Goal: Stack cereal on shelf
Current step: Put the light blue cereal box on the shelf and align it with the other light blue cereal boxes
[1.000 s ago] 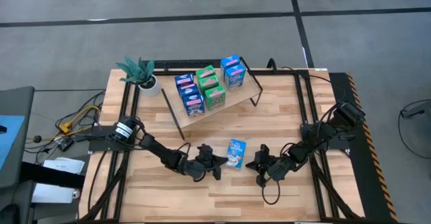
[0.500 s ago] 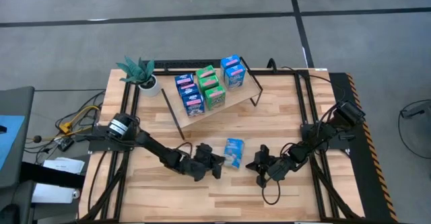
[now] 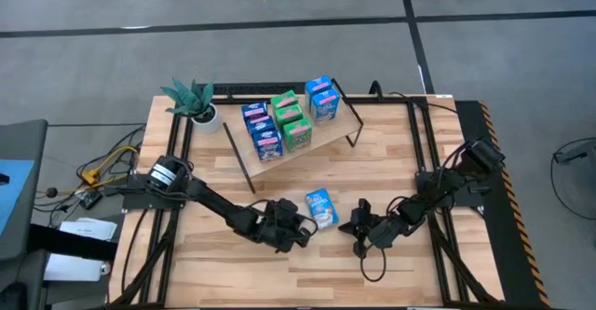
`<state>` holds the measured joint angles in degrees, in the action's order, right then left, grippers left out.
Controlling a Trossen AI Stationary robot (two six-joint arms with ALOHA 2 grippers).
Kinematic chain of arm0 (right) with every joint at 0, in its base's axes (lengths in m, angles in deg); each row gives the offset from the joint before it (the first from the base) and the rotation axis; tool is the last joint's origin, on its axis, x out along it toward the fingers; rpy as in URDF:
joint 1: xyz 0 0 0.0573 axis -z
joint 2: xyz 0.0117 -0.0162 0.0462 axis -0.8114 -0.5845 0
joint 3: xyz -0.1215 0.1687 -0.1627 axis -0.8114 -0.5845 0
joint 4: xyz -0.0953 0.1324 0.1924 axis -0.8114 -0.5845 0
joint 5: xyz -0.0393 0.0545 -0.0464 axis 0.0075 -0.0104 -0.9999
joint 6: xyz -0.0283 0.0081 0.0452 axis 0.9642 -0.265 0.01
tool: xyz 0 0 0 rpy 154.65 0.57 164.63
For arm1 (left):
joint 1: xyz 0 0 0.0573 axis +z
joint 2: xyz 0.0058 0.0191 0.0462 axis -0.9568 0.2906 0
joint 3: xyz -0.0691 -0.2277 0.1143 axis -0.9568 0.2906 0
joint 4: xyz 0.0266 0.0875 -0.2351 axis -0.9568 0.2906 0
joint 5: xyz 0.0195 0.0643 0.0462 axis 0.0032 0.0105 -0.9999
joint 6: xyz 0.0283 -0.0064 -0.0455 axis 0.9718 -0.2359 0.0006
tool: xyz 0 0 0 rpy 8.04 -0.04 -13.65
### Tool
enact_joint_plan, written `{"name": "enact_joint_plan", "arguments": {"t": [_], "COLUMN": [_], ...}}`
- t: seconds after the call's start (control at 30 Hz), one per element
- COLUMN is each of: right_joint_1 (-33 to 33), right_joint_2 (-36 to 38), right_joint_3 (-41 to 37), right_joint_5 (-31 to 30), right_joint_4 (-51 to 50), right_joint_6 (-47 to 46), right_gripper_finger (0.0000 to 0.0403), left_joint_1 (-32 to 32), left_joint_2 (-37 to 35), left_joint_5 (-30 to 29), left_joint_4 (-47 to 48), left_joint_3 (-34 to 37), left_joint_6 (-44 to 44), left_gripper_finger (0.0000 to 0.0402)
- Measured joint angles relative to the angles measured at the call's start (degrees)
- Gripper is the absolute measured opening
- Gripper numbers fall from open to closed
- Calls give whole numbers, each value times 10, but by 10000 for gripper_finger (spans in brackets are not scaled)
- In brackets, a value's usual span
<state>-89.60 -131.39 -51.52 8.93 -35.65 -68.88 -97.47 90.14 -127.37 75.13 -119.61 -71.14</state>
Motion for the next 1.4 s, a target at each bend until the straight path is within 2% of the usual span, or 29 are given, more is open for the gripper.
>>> {"name": "enact_joint_plan", "arguments": {"t": [0.17, 0.27, 0.43, 0.73, 1.07, 1.17, 1.4], "right_joint_1": [3, 19, 43, 43, 27, 20, 23], "right_joint_2": [70, 85, 64, 9, 6, -2, 2], "right_joint_3": [2, 2, 1, 3, 3, -3, 2], "right_joint_5": [-40, -47, -32, -37, -47, -15, -22], "right_joint_4": [-22, -60, -55, -30, -80, -103, -93], "right_joint_6": [56, 75, 73, 39, -19, -26, -26], "right_gripper_finger": [12, 8, 8, 9, 9, 8, 8], "left_joint_1": [0, 0, 0, -1, -5, -7, -7], "left_joint_2": [0, -1, -1, -2, -2, -2, -2], "left_joint_5": [-3, -6, -7, -7, -7, -7, -9], "left_joint_4": [-2, -3, -6, -6, -26, -29, -35], "left_joint_3": [0, 0, 0, 0, -1, -1, -1], "left_joint_6": [-8, -5, -4, -4, 8, 15, 22], "left_gripper_finger": [0, 0, 0, 0, 0, 0, 0]}}
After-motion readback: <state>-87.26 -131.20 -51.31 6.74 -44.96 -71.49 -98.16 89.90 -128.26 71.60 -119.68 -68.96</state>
